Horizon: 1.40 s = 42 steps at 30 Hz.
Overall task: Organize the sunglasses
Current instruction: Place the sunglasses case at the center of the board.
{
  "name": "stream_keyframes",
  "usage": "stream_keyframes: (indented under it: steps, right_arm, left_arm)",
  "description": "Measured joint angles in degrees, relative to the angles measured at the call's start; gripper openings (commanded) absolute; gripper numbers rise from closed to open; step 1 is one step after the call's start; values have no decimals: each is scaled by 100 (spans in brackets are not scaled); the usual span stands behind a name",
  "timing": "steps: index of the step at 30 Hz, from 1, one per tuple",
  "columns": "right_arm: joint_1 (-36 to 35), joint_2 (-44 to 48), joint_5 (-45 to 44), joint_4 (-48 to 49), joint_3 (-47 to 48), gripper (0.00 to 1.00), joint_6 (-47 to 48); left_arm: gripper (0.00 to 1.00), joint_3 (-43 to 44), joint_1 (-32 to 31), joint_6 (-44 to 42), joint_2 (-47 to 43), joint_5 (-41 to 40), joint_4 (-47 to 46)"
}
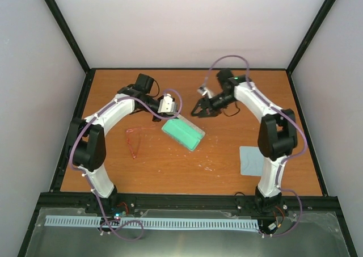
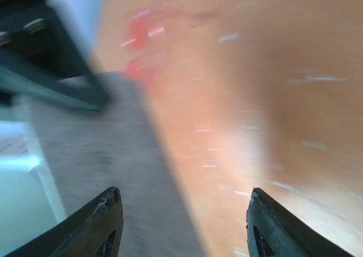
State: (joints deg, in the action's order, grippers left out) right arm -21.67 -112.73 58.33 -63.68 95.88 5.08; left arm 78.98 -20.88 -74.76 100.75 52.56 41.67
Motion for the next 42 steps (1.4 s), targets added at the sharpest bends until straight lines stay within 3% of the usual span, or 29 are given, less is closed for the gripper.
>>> stream_keyframes:
  steps: [6,9,13,23,34,42]
  right_arm:
    - [1469,1307,-2876,1167,-844,61,-1296]
    - [1591,1965,-3823,1554,-1145,60,-1681]
    - [1403,2479,-4448,2109,-1720,60,-2138]
    - [1397,2586,-4854,2618,-2426,59,-2601]
    - [1397,2844,-4979,2944,-2590,59,-2730]
    - [1397,2850,-4996,3010,-2710,59,-2765]
  left_arm:
    - [1,-595,4,1746,-72,-433,-1626]
    - [0,-680,4,2662,63,-680,-2437]
    - [0,-651,-33,3646,487,-1093,-3488]
    - [2,35,-188,4680,1585,-1921,-4129]
    - [12,31,-308,4380,1908,-2288,-4236]
    - [26,-133,-313,4063,1908,-2302,-4363]
